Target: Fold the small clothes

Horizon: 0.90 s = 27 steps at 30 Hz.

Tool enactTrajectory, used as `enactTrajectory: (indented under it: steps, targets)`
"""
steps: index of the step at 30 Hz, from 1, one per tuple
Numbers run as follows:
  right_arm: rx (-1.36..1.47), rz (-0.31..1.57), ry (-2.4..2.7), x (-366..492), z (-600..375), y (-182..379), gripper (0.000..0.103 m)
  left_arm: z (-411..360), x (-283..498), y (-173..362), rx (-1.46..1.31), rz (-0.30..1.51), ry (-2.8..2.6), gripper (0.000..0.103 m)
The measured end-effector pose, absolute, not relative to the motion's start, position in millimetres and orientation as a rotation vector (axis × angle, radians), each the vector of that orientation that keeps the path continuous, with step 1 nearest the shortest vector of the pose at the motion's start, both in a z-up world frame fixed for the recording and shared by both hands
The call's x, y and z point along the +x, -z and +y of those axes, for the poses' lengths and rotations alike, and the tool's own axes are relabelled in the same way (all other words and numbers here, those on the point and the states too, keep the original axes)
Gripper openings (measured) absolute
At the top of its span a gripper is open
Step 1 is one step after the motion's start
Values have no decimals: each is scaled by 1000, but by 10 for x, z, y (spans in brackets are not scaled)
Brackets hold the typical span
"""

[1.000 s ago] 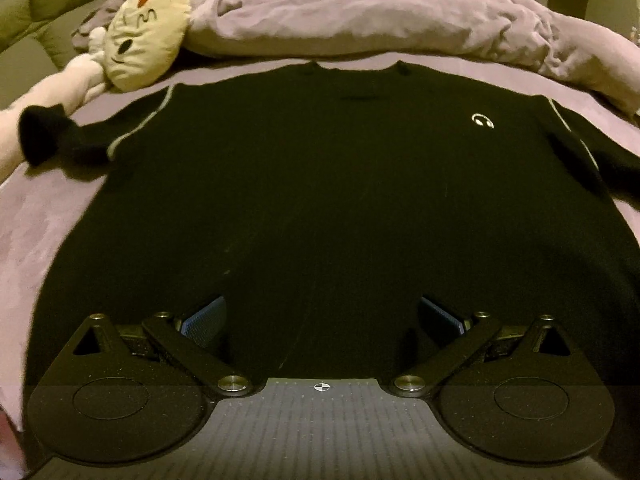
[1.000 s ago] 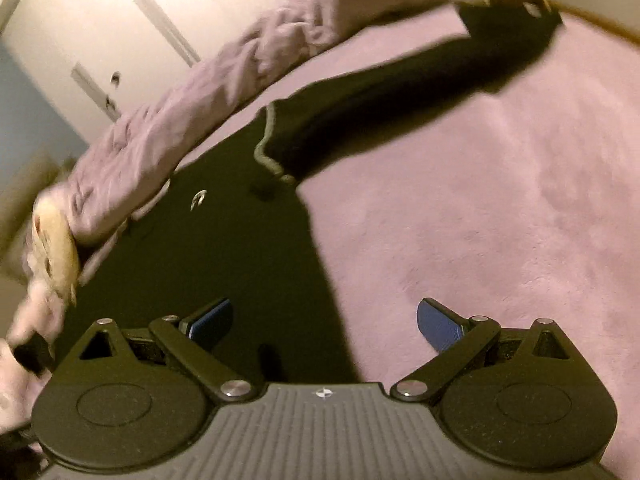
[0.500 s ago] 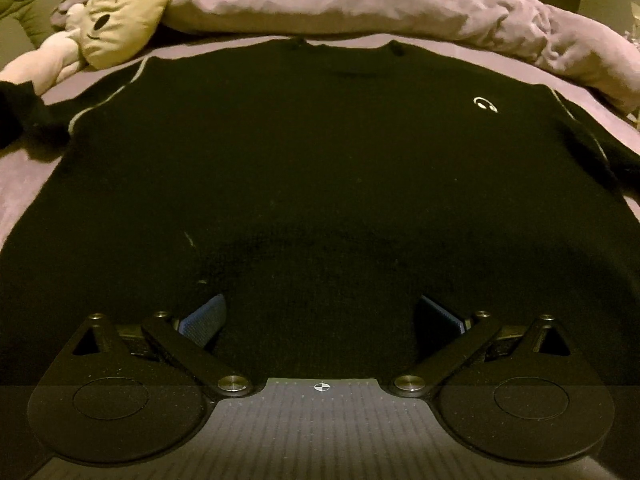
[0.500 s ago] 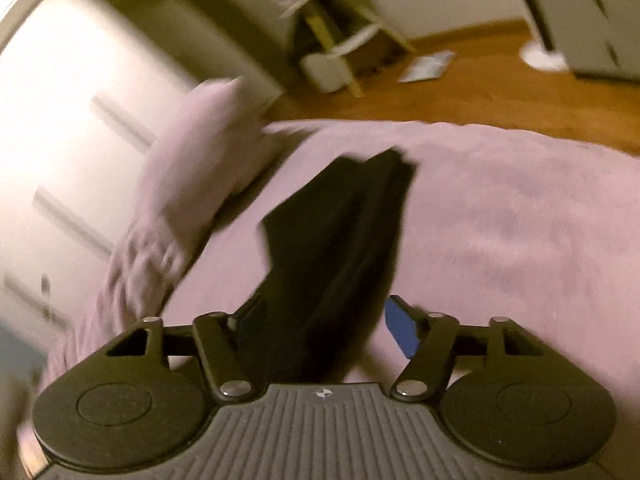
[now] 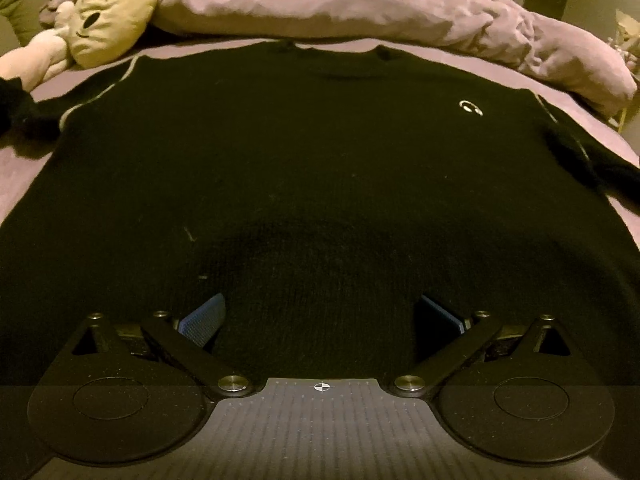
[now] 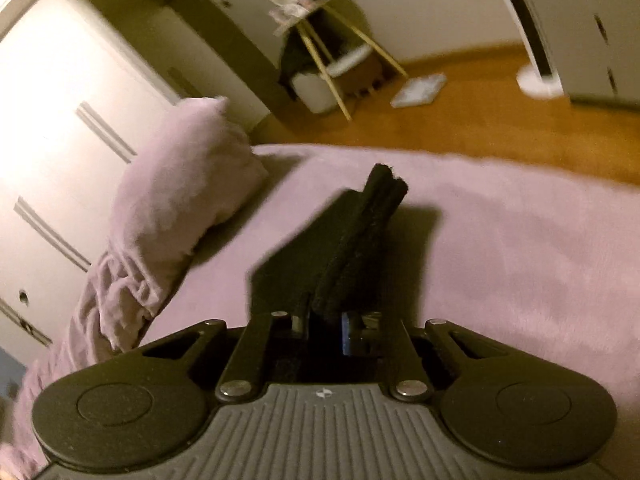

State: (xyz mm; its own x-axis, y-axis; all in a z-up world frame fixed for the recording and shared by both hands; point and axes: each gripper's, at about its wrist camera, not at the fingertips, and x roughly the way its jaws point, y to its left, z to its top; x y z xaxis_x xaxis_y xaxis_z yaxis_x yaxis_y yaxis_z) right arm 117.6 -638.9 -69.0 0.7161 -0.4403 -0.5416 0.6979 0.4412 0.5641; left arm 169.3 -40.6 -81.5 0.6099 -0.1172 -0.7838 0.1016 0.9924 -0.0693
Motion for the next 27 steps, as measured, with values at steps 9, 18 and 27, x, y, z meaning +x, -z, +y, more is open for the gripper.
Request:
enactTrajectory:
  steps: [9, 18, 27]
  targets:
    - [378, 298, 437, 1979, -5075, -410, 11, -373, 1674, 744, -11, 933, 91, 103]
    - [190, 401, -97, 2732, -2853, -76, 20, 112, 1638, 535, -107, 912, 41, 103]
    - [452, 489, 111, 1914, -3270, 512, 42, 254, 2031, 260, -157, 838, 106, 103]
